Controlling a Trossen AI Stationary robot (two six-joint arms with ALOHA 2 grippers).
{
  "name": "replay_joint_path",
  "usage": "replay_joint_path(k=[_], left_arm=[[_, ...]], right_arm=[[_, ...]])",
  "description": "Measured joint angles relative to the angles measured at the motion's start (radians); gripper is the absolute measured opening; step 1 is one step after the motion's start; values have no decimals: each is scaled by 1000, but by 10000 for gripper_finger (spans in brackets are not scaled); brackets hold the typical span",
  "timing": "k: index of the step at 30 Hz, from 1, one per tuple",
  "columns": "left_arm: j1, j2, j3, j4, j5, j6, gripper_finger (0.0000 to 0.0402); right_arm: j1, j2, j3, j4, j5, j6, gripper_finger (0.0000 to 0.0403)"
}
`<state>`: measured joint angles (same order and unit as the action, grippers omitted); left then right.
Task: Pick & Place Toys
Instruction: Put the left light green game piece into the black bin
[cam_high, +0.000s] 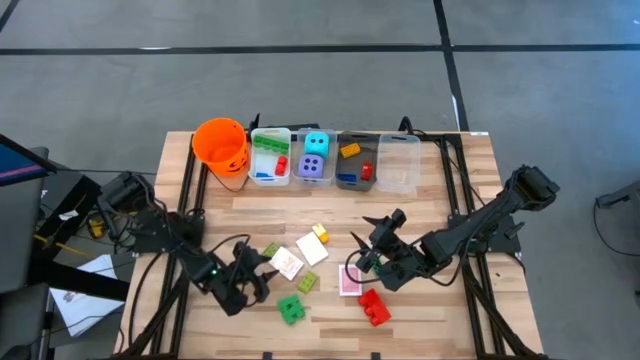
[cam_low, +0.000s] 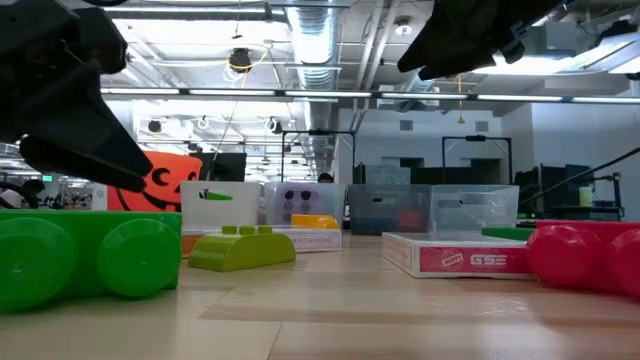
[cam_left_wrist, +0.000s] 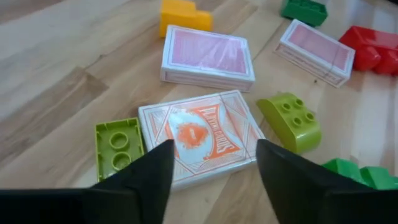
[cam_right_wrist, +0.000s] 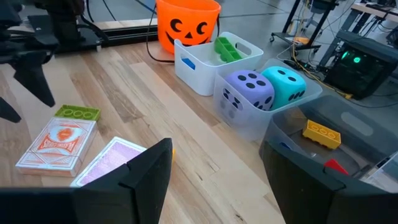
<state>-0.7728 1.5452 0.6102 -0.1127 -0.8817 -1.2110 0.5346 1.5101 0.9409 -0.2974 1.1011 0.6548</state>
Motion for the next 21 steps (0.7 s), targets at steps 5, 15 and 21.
replay_joint_path(k=[5,15,21], left_arm=[[26,0,0,4,55,6,291],[7,-11,0,-23,76,60,337],[-100,-20,-1,-168,-62,-107,328]], right_arm=[[0,2,0,-8,-1,0,244],[-1,2,0,-29,-1,-5,244],[0,2,0,-34,-1,0,244]])
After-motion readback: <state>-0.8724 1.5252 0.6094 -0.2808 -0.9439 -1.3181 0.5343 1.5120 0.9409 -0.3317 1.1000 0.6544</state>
